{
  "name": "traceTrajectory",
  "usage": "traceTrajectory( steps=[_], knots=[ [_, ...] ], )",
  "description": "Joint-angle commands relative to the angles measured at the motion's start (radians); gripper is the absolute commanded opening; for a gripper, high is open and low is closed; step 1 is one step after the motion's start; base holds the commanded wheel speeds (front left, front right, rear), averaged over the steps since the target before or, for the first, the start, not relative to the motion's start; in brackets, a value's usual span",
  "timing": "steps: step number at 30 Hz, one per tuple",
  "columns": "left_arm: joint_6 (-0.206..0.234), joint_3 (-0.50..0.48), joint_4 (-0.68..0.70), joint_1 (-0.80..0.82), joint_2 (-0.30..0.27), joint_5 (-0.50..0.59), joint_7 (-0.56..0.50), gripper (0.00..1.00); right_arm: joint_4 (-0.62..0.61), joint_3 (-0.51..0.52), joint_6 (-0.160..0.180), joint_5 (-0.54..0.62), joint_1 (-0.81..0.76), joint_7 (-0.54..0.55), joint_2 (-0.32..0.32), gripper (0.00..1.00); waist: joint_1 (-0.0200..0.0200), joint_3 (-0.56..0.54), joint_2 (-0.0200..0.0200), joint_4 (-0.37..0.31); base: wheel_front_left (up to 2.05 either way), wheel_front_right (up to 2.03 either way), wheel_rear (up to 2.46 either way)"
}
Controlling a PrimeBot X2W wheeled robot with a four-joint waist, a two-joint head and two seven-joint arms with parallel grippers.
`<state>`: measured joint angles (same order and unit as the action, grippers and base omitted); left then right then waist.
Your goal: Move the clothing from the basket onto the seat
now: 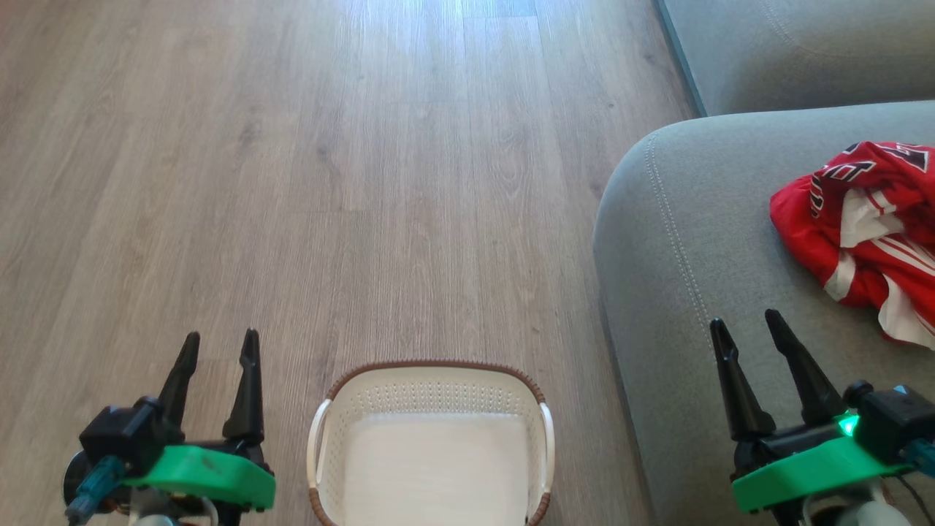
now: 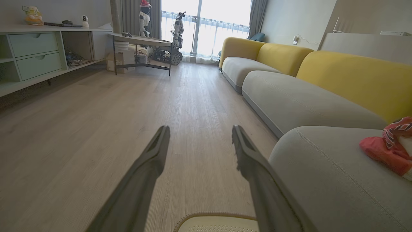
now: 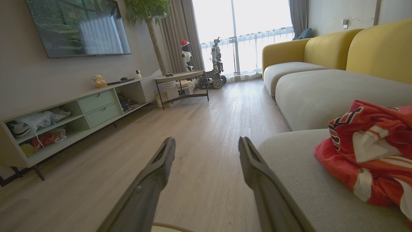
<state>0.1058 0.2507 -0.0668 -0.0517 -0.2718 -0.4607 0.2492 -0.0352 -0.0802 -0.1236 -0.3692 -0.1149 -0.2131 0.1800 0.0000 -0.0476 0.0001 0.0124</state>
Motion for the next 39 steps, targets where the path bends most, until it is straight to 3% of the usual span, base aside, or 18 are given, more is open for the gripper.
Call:
traceTrajectory(
  steps=[1,2,5,39],
  knots=[
    [-0.002,-0.045,0.028,0.040,-0.006,0.009,0.013,1.00,-0.033,-0.023,-0.007,-0.001,0.045,-0.013,0.014,1.00,0.0000,0.000,-0.0001,-0.001,0.00,0.00,0.00],
    [-0.001,-0.001,0.000,0.000,0.001,0.000,0.000,0.00,0.000,-0.002,0.000,0.000,0.000,0.000,0.000,0.00,0.0000,0.000,-0.0001,-0.001,0.00,0.00,0.00],
    [0.000,0.008,-0.055,-0.021,0.017,-0.002,-0.003,0.00,0.063,-0.013,0.001,-0.001,-0.017,0.002,-0.007,0.00,0.0000,0.000,-0.0001,-0.002,0.00,0.00,0.00],
    [-0.063,-0.083,-0.089,0.027,0.066,-0.310,-0.092,0.00,0.119,0.023,-0.001,-0.344,0.045,0.073,-0.025,0.00,0.0000,0.014,-0.0001,-0.005,0.00,0.00,0.00]
  ],
)
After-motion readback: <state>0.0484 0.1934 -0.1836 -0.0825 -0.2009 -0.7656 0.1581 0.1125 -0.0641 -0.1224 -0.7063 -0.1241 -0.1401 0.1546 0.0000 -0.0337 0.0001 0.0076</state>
